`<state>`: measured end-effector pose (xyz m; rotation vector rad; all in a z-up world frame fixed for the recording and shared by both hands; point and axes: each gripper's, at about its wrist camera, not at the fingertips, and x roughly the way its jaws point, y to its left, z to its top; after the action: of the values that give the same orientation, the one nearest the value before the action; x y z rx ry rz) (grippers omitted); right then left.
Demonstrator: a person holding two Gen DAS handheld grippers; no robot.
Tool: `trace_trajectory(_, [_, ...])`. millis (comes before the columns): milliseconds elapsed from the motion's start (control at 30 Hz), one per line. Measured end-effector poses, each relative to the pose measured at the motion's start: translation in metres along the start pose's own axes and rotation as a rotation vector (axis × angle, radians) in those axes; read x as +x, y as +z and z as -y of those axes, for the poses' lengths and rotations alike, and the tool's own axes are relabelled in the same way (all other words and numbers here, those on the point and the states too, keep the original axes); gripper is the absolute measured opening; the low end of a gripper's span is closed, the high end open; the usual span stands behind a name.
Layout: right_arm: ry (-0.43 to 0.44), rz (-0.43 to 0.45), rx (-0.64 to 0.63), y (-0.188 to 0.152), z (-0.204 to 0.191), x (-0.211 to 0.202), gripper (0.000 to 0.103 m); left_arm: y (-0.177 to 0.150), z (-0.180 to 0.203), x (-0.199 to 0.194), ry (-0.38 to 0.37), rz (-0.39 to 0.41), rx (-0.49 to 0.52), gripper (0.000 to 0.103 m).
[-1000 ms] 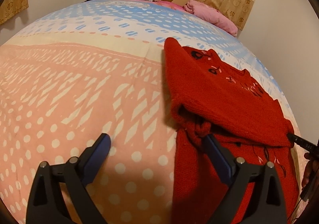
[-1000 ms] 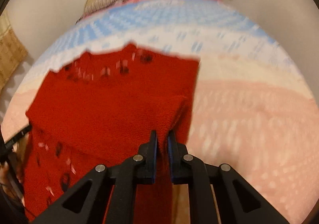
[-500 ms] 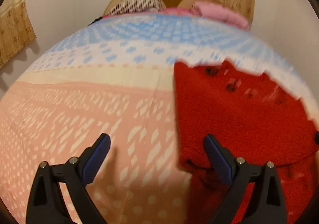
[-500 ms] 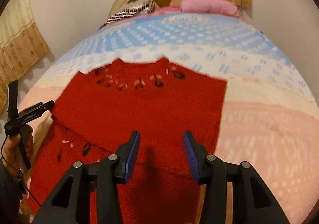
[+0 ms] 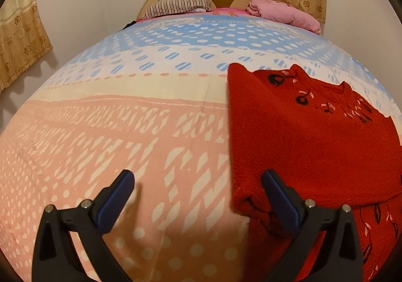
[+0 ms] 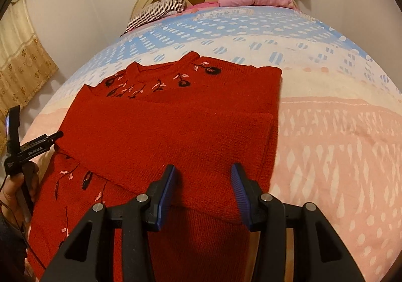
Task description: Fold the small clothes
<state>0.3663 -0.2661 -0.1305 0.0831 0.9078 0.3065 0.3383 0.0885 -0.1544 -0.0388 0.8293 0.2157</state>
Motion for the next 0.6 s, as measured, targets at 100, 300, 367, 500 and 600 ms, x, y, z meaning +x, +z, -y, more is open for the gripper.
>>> trace_trajectory(100, [0.01,0.007,0.005,-0.001,0.001,0.0,0.047,0.0,0.001,0.0,0.009,0.004,0.007,0.103])
trace_trajectory(300, [0.049,0.022,0.034,-0.003,0.008,0.001,0.047,0.001,0.002,0.0,0.015,0.004,0.014,0.103])
trace_trajectory(367, [0.069,0.025,0.054,-0.003,0.011,0.001,0.047,0.001,0.003,0.0,0.013,0.001,0.014,0.103])
trace_trajectory(500, [0.05,0.021,0.038,-0.002,0.007,0.002,0.047,0.001,0.003,0.0,0.005,0.001,0.012,0.103])
trace_trajectory(600, [0.012,0.007,0.009,0.0,0.001,0.004,0.047,0.002,0.003,0.0,0.008,-0.003,0.014,0.103])
